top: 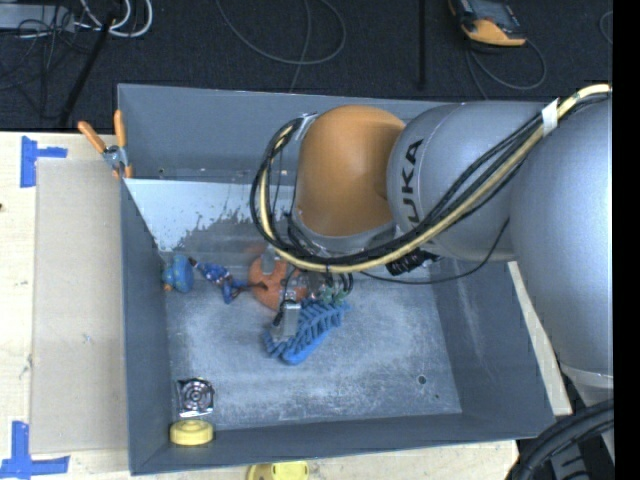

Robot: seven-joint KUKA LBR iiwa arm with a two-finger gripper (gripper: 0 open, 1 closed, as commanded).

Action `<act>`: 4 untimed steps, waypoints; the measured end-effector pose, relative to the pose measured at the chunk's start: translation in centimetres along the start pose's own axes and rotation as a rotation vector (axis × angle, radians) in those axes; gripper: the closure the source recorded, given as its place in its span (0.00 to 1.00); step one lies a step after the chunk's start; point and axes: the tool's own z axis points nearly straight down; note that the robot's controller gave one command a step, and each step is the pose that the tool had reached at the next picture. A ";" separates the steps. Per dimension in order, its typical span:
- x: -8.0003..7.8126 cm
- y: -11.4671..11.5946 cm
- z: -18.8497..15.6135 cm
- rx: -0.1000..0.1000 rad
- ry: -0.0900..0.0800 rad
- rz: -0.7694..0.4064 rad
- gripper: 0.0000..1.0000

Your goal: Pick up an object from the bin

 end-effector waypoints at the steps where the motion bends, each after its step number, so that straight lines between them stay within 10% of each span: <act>1: -0.2 -0.1 -0.5 -0.001 -0.007 0.003 0.00; 2: 0.1 -0.7 1.3 -0.004 -0.016 0.085 0.00; 3: -0.1 -4.1 7.2 -0.005 -0.015 -0.092 1.00; 4: -0.1 -4.1 7.2 -0.006 -0.015 -0.091 1.00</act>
Offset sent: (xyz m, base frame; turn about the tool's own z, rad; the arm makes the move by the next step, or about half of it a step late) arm -0.0159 -0.0249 -0.0757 0.2983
